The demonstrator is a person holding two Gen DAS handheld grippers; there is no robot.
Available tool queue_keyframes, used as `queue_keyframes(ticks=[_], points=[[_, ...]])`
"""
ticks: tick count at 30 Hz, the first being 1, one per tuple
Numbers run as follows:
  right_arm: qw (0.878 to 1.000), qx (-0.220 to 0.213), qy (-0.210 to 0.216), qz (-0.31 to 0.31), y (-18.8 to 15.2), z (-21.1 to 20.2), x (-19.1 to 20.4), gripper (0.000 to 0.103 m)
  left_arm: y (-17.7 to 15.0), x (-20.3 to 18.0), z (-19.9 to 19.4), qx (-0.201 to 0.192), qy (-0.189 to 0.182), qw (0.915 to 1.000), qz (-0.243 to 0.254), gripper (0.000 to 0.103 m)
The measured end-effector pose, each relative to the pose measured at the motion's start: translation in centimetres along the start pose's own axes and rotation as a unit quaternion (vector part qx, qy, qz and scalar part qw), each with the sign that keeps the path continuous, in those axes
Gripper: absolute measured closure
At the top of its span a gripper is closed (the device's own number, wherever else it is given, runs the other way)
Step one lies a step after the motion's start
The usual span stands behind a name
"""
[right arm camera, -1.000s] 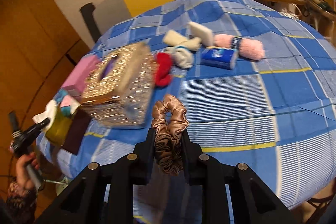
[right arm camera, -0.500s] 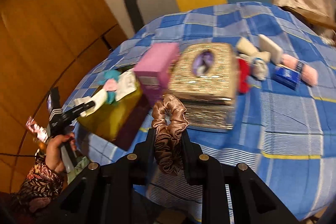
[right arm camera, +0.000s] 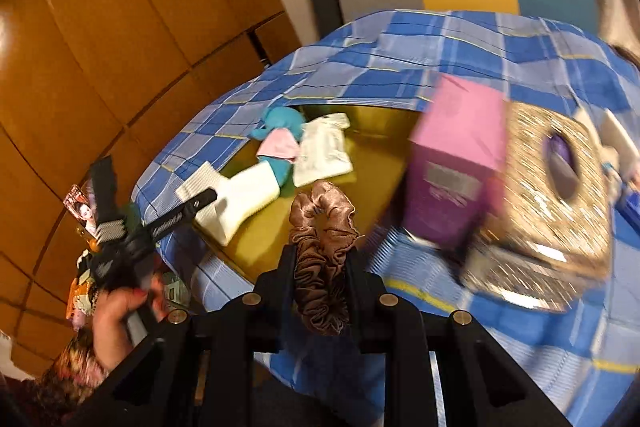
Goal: Organize soft objects
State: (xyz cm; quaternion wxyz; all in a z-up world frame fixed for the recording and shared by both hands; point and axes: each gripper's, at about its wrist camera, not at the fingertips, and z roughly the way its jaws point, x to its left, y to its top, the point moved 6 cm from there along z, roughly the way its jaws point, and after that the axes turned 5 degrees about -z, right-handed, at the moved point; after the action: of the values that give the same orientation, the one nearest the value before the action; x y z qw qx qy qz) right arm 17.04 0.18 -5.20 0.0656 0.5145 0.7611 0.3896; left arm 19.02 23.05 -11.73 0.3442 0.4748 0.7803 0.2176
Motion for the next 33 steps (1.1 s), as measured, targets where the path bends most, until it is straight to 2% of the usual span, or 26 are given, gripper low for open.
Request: queue_keyframes(ticks=[7, 11, 16, 20, 22, 24, 25, 26, 27, 29, 31, 33], points=[[1.0, 0.019, -0.013, 0.0, 3.8, 6.5, 1.1, 0.08, -0.3, -0.7, -0.6, -0.004, -0.008, 0.9993, 0.035, 0.055], [0.999, 0.033, -0.03, 0.018, 5.6, 9.6, 0.2, 0.08, 0.4, -0.6, 0.1, 0.01, -0.041, 0.9984, 0.037, 0.055], [0.996, 0.041, -0.073, 0.016, 8.5, 13.3, -1.5, 0.08, 1.5, 0.6, -0.2, 0.001, -0.04, 0.999, 0.017, 0.054], [0.993, 0.046, -0.101, 0.026, 9.9, 15.8, -2.8, 0.08, 2.5, 1.6, -0.7, -0.01, -0.045, 0.9989, -0.009, 0.043], [0.992, 0.049, -0.116, 0.032, 10.3, 17.0, -3.4, 0.079, 2.9, 1.6, -1.0, -0.02, -0.066, 0.9976, -0.009, 0.036], [0.99, 0.052, -0.128, 0.038, 10.7, 18.1, -4.1, 0.074, 3.1, 0.9, -1.0, -0.021, -0.086, 0.996, 0.004, 0.031], [0.989, 0.052, -0.136, 0.038, 10.8, 18.5, -4.3, 0.073, 3.2, 0.4, -0.8, -0.017, -0.098, 0.9949, 0.015, 0.029], [0.987, 0.05, -0.144, 0.039, 11.0, 18.8, -4.6, 0.063, 3.0, -0.4, -0.6, -0.007, -0.112, 0.9932, 0.029, 0.029], [0.987, 0.049, -0.148, 0.04, 11.2, 19.1, -4.7, 0.057, 2.9, -1.2, -0.3, 0.003, -0.125, 0.9913, 0.039, 0.029], [0.987, 0.044, -0.146, 0.046, 11.2, 18.9, -4.6, 0.055, 2.3, -3.1, 0.3, 0.025, -0.151, 0.9854, 0.075, 0.029], [0.991, 0.034, -0.122, 0.05, 11.2, 18.2, -3.8, 0.054, 1.6, -4.9, 0.6, 0.042, -0.177, 0.9771, 0.111, 0.029], [0.993, 0.023, -0.109, 0.034, 11.2, 16.8, -2.5, 0.051, 0.8, -6.0, 1.1, 0.065, -0.186, 0.9713, 0.133, 0.029]])
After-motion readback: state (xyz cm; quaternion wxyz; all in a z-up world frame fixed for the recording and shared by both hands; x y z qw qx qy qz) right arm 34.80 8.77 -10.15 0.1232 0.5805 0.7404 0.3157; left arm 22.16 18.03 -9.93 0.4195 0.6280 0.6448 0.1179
